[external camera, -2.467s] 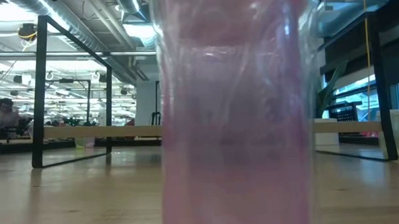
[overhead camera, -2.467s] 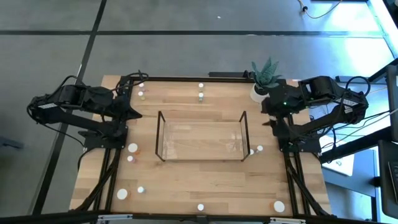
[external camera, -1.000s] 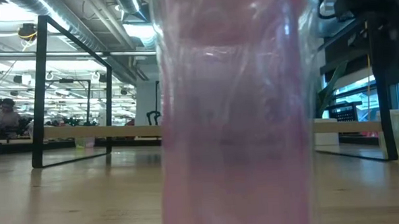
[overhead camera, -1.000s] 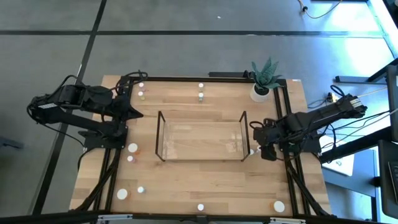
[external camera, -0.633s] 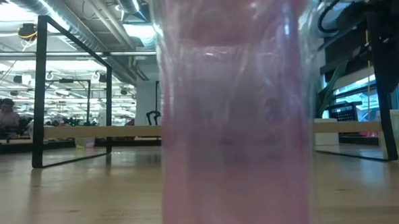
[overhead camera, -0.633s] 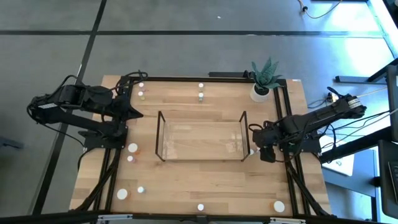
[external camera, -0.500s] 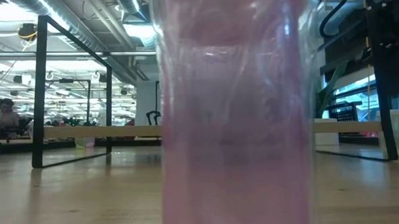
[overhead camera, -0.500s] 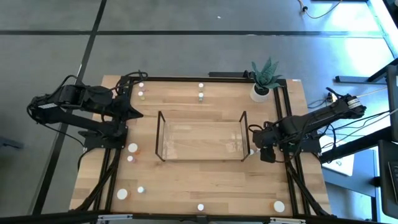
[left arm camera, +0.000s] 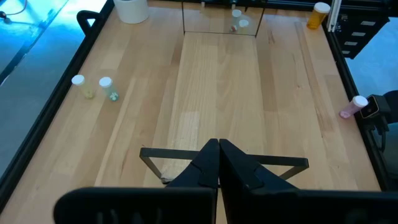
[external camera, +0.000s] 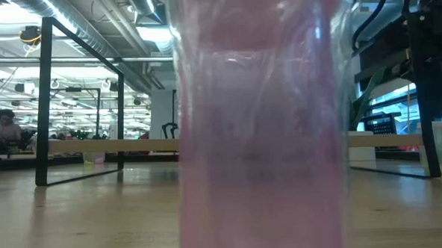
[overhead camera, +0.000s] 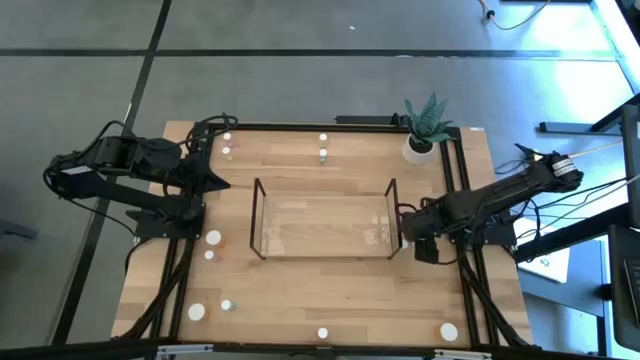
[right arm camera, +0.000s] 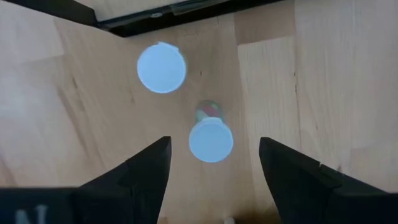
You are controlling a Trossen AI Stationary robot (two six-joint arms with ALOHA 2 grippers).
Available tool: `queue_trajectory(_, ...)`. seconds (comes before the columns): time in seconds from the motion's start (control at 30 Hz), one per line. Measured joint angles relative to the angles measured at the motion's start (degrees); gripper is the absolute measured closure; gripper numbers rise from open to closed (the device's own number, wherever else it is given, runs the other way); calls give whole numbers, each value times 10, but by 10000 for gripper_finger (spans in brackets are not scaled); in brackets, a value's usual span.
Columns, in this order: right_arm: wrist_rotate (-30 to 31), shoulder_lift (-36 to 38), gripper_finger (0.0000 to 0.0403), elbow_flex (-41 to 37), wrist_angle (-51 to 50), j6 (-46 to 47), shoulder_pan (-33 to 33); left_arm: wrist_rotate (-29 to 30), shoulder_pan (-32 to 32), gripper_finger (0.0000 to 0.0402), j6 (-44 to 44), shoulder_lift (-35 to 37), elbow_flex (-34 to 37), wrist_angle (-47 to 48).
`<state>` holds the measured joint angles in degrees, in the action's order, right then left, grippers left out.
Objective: Pick and place medicine bottles onto shelf by color
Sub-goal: Put the middle right blue pill bottle on the shelf
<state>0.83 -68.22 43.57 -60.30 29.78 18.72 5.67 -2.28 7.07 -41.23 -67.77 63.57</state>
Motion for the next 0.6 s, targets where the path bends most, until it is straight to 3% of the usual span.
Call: queue_trajectory(0.6, -1, -20, 157, 0, -1, 1, 0, 0, 0, 401, 0, 0, 0, 0)
